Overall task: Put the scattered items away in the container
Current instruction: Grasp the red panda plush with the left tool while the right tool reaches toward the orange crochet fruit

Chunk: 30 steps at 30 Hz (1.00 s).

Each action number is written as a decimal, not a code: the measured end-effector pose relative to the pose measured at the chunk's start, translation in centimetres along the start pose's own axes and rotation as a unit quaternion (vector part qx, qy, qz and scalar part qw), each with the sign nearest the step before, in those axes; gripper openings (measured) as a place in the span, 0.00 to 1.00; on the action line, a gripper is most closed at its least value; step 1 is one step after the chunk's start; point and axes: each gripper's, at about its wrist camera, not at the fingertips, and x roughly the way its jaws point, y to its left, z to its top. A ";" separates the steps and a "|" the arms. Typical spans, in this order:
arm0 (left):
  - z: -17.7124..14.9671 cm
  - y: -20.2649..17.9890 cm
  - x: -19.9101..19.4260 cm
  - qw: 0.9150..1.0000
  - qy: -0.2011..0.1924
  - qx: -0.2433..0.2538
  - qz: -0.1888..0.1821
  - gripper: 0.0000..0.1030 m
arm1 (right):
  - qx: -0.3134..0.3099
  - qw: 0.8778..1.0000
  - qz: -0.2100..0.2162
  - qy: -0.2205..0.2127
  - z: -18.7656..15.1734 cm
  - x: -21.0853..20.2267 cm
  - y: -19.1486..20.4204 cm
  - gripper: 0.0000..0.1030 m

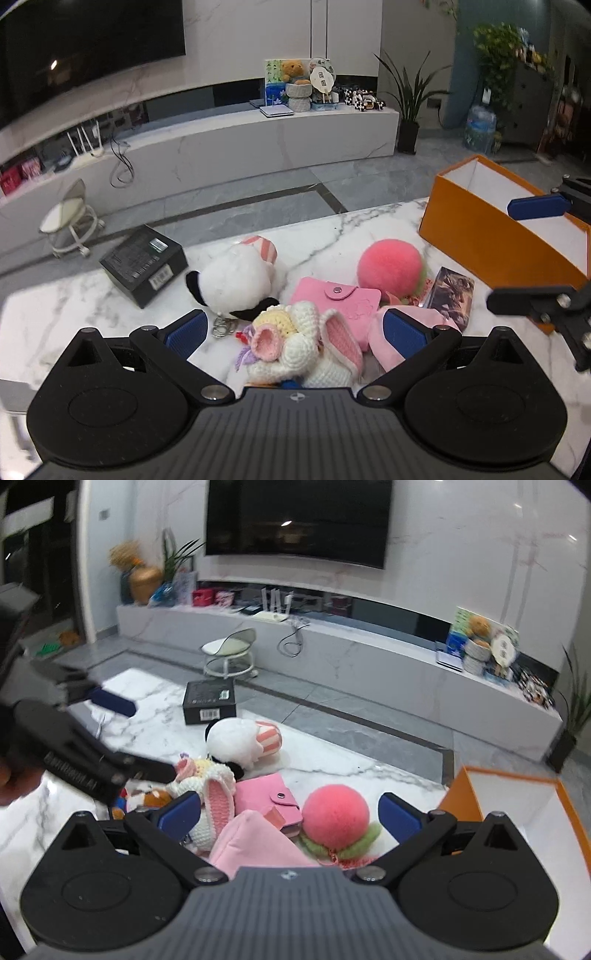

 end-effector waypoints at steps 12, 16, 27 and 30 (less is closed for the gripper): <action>-1.6 1.4 6.0 0.999 0.033 -0.015 -0.041 1.00 | -0.088 0.992 0.054 0.072 -2.9 5.2 1.6 0.98; -1.7 1.3 6.6 0.998 0.036 -0.016 -0.046 1.00 | -0.091 0.991 0.056 0.082 -3.7 6.1 1.8 0.98; -3.0 1.9 9.3 0.993 0.090 -0.040 -0.061 1.00 | -0.162 0.978 0.071 0.111 -5.5 9.6 3.5 0.92; -3.3 2.4 9.8 0.991 0.098 -0.060 -0.069 1.00 | -0.204 0.971 0.056 0.110 -6.3 10.3 4.1 0.93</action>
